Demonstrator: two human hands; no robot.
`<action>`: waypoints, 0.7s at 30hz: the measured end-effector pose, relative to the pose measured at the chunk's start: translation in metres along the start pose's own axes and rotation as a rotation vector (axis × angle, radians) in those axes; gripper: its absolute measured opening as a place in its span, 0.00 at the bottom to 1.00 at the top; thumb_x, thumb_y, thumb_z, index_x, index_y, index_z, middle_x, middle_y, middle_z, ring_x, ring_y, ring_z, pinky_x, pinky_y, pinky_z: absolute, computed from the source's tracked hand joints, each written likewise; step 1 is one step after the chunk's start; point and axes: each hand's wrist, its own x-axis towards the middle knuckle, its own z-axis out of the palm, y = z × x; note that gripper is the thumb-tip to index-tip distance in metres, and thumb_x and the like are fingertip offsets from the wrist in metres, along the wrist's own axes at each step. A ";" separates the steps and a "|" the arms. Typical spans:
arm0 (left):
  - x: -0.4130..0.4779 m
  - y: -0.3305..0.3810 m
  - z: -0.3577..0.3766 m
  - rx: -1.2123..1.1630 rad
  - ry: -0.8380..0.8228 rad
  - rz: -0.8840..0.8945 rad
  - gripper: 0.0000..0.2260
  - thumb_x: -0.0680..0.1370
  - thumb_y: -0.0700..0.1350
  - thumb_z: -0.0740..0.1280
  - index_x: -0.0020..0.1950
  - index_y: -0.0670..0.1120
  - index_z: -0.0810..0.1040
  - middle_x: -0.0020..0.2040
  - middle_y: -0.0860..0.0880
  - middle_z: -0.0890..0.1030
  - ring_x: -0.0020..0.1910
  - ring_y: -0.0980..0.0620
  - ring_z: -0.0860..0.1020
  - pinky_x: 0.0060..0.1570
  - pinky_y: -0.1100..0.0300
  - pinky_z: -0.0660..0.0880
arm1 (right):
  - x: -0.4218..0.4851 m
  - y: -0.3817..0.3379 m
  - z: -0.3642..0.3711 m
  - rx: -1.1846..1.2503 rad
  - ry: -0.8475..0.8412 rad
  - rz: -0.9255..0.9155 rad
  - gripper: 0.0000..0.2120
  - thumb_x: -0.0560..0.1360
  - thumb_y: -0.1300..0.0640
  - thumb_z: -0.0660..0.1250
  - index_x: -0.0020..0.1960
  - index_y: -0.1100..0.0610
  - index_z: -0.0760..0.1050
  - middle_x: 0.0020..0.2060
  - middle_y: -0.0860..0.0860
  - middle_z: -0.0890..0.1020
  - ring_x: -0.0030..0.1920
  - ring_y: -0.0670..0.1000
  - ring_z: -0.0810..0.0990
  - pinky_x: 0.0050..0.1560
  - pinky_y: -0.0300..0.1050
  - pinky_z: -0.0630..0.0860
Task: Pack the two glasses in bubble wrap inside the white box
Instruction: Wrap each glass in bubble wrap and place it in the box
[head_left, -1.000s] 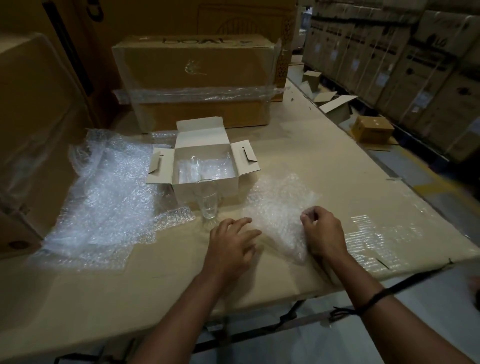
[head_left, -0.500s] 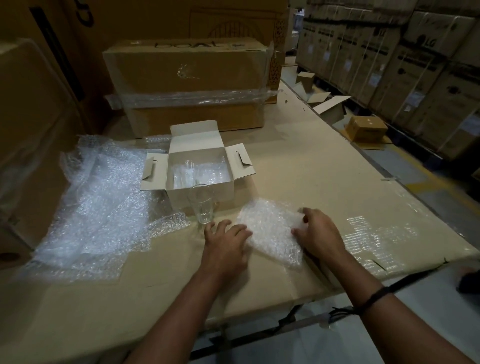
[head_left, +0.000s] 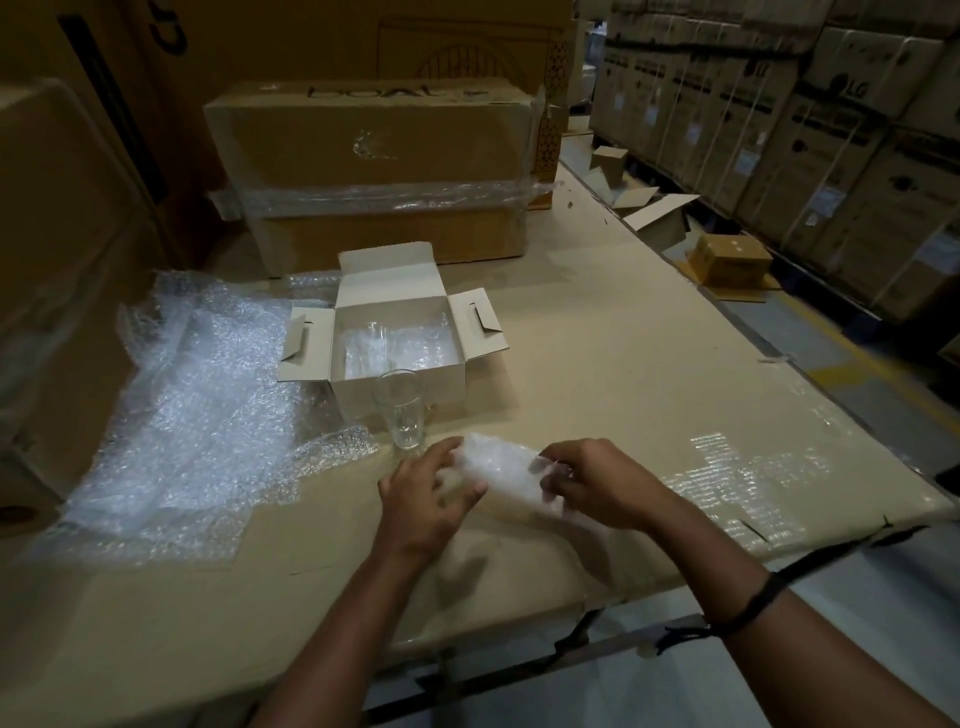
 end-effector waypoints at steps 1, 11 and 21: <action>-0.001 -0.002 0.000 -0.029 -0.006 -0.040 0.20 0.66 0.64 0.69 0.56 0.62 0.77 0.46 0.60 0.80 0.48 0.58 0.80 0.60 0.45 0.73 | 0.001 0.001 -0.003 0.046 -0.016 0.011 0.10 0.77 0.59 0.65 0.57 0.52 0.79 0.37 0.45 0.86 0.37 0.42 0.82 0.43 0.38 0.76; 0.009 0.004 0.010 0.520 0.103 -0.049 0.14 0.76 0.58 0.67 0.57 0.54 0.81 0.44 0.51 0.84 0.50 0.50 0.79 0.55 0.54 0.63 | 0.010 -0.014 0.027 -0.590 0.180 -0.200 0.21 0.77 0.43 0.63 0.68 0.50 0.73 0.68 0.51 0.73 0.66 0.55 0.70 0.62 0.51 0.66; 0.004 -0.021 -0.024 0.249 0.478 -0.204 0.11 0.72 0.57 0.72 0.47 0.52 0.79 0.42 0.55 0.80 0.45 0.46 0.77 0.49 0.51 0.74 | 0.019 -0.029 0.030 -0.810 -0.101 -0.057 0.12 0.74 0.57 0.64 0.57 0.56 0.76 0.54 0.55 0.79 0.54 0.59 0.78 0.46 0.46 0.66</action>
